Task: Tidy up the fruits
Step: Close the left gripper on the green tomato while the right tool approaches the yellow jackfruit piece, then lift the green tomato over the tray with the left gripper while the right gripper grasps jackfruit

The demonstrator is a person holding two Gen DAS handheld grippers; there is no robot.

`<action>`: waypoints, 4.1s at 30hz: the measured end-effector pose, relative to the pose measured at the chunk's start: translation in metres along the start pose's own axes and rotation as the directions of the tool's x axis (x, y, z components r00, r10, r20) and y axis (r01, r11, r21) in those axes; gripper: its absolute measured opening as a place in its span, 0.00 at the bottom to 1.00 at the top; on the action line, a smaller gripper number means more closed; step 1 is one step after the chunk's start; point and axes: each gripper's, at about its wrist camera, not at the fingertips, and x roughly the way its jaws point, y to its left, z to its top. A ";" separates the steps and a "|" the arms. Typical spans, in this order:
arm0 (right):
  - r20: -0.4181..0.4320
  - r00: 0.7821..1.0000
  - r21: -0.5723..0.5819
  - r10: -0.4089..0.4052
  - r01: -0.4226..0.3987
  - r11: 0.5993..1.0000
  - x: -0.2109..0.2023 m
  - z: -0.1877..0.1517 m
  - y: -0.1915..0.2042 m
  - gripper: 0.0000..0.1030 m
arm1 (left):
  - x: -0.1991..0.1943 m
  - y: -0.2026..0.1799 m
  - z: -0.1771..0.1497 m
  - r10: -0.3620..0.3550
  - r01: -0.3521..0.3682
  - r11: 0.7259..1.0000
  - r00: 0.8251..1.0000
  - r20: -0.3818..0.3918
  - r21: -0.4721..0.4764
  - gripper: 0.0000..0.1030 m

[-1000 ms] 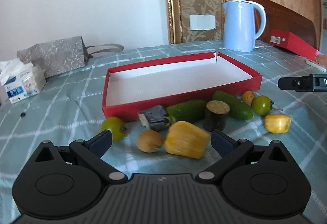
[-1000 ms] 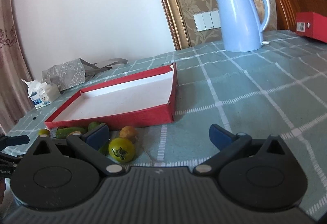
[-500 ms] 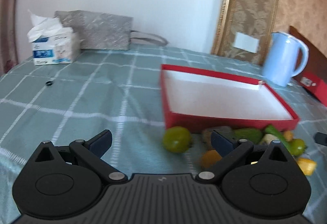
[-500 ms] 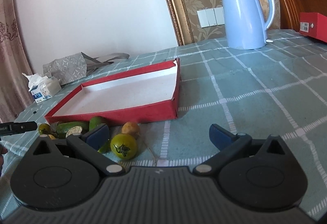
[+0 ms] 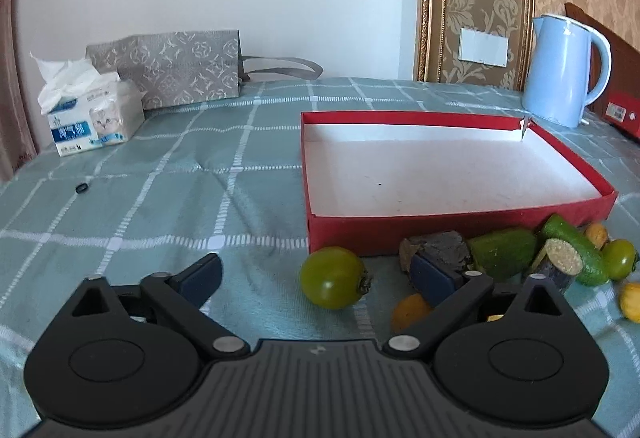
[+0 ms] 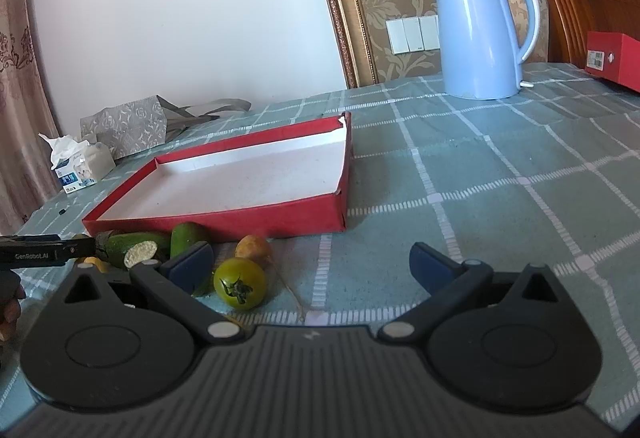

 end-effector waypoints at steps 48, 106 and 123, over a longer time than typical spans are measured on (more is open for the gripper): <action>-0.086 0.995 -0.135 0.055 -0.066 0.989 -0.015 -0.003 0.003 1.00 | 0.006 0.016 -0.002 -0.032 0.030 0.998 0.999 -0.021 -0.058 0.35; -0.055 0.982 -0.288 0.182 -0.190 0.938 -0.012 -0.005 0.057 0.33 | -0.015 -0.007 0.033 -0.060 0.071 0.996 0.983 0.173 -0.060 0.35; -0.058 0.976 -0.286 0.212 -0.220 0.933 -0.002 -0.005 0.064 0.31 | 0.060 -0.041 0.053 -0.031 0.031 0.999 0.998 0.048 -0.012 0.49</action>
